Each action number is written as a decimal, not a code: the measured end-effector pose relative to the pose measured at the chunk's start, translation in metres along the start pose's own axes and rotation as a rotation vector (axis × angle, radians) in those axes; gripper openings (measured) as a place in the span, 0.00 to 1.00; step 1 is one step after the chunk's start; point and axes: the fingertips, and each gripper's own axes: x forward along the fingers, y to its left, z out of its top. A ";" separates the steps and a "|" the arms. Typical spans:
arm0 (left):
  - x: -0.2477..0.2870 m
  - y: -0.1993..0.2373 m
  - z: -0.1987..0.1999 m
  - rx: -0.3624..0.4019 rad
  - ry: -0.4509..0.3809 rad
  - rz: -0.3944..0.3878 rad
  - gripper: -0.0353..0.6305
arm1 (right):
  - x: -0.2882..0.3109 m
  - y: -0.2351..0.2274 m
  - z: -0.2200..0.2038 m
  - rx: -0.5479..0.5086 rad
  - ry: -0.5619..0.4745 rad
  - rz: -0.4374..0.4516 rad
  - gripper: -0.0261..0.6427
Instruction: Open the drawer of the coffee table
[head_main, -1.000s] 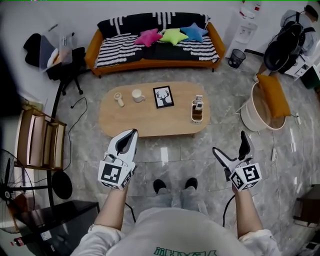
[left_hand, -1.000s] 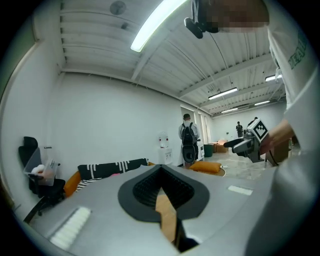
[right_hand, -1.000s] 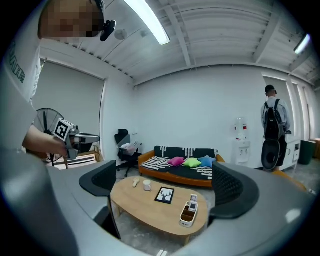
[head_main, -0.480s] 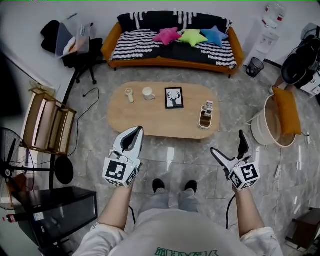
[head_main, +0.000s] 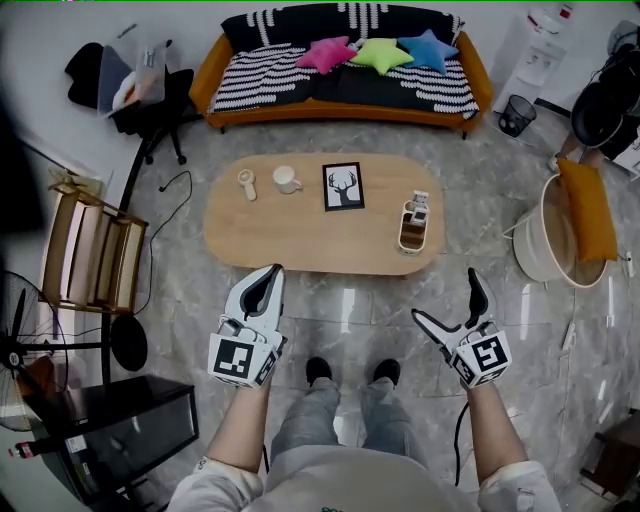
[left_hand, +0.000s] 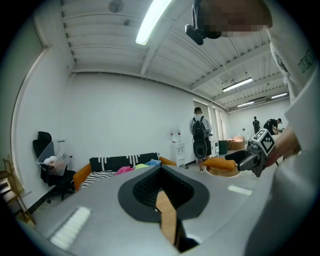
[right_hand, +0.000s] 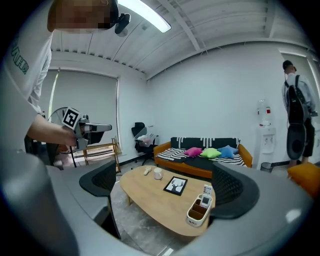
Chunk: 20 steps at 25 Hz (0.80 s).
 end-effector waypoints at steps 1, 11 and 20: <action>0.005 0.001 -0.013 -0.003 0.001 0.005 0.05 | 0.006 -0.001 -0.014 0.002 0.005 0.004 0.92; 0.051 -0.004 -0.174 0.020 0.002 0.006 0.05 | 0.085 0.005 -0.194 0.066 0.017 0.067 0.92; 0.086 0.010 -0.306 0.004 0.002 0.017 0.05 | 0.155 0.025 -0.351 0.102 0.087 0.118 0.92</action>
